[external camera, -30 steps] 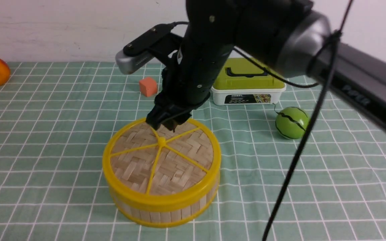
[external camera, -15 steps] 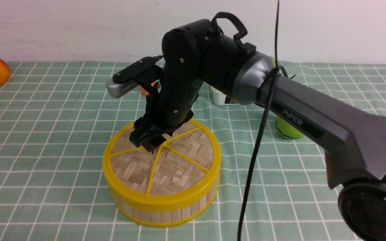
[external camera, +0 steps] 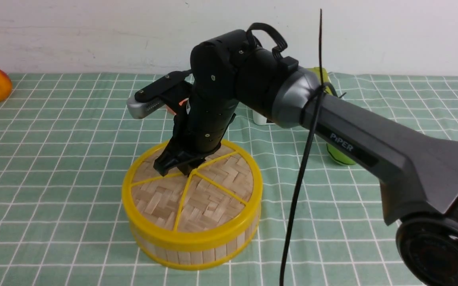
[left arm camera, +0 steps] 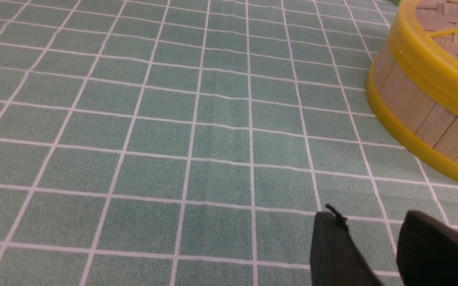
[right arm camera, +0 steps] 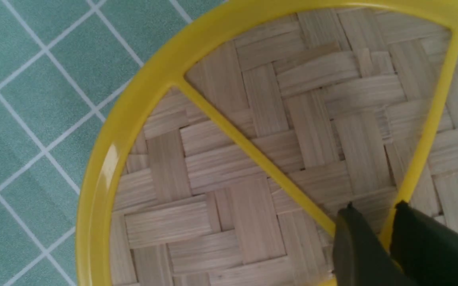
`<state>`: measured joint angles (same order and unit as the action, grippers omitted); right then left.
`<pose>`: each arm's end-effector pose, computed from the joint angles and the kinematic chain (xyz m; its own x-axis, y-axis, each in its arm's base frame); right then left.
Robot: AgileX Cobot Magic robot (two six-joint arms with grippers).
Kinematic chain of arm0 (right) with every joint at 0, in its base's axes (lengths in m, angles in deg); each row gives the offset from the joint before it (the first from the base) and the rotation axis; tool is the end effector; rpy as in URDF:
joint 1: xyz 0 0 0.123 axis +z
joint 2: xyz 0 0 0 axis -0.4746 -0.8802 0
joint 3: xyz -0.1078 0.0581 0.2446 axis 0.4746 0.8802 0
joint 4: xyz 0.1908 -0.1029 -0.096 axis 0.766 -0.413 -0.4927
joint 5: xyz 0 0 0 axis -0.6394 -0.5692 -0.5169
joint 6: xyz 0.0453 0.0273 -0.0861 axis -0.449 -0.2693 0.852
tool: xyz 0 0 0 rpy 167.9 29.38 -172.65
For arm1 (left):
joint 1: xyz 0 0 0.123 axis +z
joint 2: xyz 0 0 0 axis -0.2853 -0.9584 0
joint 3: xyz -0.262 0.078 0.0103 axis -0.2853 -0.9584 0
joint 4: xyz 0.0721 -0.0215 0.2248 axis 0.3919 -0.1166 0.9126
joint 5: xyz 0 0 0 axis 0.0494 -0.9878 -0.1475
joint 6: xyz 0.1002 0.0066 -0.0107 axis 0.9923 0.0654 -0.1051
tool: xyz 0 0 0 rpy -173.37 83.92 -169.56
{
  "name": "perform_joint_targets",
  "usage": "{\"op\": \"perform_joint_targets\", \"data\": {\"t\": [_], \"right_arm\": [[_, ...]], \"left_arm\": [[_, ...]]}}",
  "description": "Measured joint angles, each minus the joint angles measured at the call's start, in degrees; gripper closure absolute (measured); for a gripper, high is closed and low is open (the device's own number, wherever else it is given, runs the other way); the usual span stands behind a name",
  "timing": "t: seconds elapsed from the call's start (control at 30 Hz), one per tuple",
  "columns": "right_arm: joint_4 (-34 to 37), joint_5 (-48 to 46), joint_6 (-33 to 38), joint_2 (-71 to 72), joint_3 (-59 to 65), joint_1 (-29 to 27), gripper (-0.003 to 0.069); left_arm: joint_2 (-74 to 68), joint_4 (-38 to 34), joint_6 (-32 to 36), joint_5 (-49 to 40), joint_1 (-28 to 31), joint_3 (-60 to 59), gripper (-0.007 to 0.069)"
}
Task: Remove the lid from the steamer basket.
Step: Use the right arm to lift the lid of the steamer, then use the right arm to place the steamer lid on the table
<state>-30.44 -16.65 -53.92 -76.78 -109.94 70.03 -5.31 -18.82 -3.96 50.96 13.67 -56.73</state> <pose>0.3602 0.3338 0.2474 -0.6097 -0.6370 -0.4717 -0.7402 0.6704 0.0513 0.0583 -0.0014 0.1652 -0.3199 -0.1756 -0.9310 -0.0258 0.9839 -0.1767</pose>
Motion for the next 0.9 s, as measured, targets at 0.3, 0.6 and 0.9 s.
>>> {"op": "perform_joint_targets", "data": {"t": [0.3, 0.6, 0.9], "right_arm": [[-5.0, -5.4, 0.4, 11.4, -1.7, 0.0, 0.0578], [-4.7, -5.9, 1.0, 32.9, 9.9, -5.2, 0.0578], [-0.7, 5.6, 1.1, 47.9, 50.8, -21.8, 0.0578]], "left_arm": [[0.0, 0.0, 0.0, 0.0, 0.0, 0.0, 0.0386], [0.0, 0.0, 0.0, 0.0, 0.0, 0.0, 0.0386], [0.0, 0.0, 0.0, 0.0, 0.0, 0.0, 0.0386]]}}
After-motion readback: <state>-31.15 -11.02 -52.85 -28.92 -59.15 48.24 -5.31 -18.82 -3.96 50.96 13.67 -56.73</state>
